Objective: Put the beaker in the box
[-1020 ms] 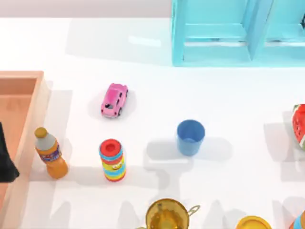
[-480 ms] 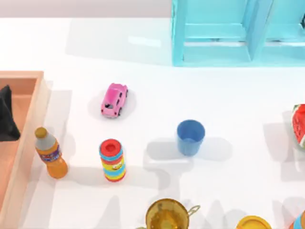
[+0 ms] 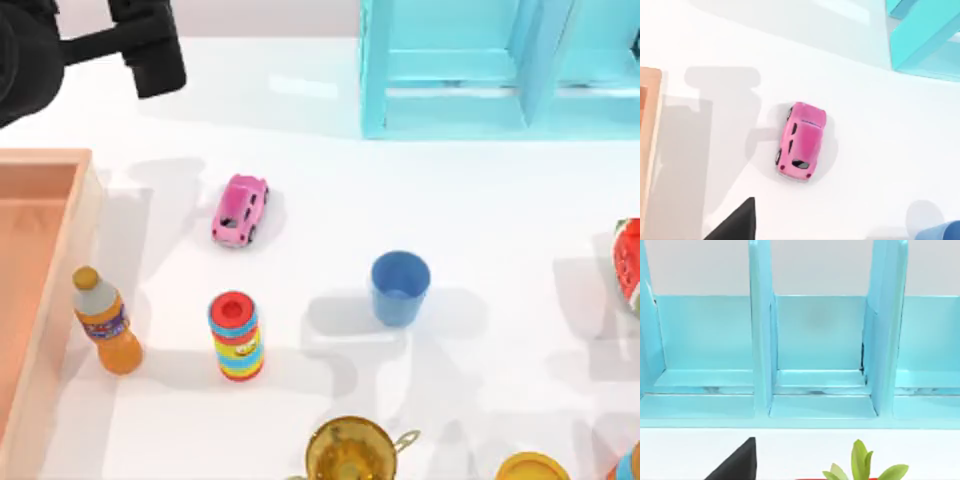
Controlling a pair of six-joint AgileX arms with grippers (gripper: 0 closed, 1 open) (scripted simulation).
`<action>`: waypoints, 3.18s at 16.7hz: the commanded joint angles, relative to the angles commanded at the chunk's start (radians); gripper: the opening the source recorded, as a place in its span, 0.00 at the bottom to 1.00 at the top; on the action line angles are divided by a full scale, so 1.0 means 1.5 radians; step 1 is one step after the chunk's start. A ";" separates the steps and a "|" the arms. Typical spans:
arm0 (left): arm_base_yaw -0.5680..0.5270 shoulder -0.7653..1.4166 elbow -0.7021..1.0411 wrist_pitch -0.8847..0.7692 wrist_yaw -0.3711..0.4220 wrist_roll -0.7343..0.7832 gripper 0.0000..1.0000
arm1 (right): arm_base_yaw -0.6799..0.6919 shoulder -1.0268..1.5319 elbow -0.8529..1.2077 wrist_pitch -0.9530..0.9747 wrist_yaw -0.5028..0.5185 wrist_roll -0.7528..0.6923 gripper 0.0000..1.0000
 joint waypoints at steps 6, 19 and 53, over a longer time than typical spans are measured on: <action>-0.148 0.408 0.413 -0.249 -0.007 -0.130 1.00 | 0.000 0.000 0.000 0.000 0.000 0.000 1.00; -0.325 0.855 0.871 -0.513 -0.006 -0.258 1.00 | 0.000 0.000 0.000 0.000 0.000 0.000 1.00; -0.313 0.833 0.565 -0.228 -0.006 -0.247 0.02 | 0.000 0.000 0.000 0.000 0.000 0.000 1.00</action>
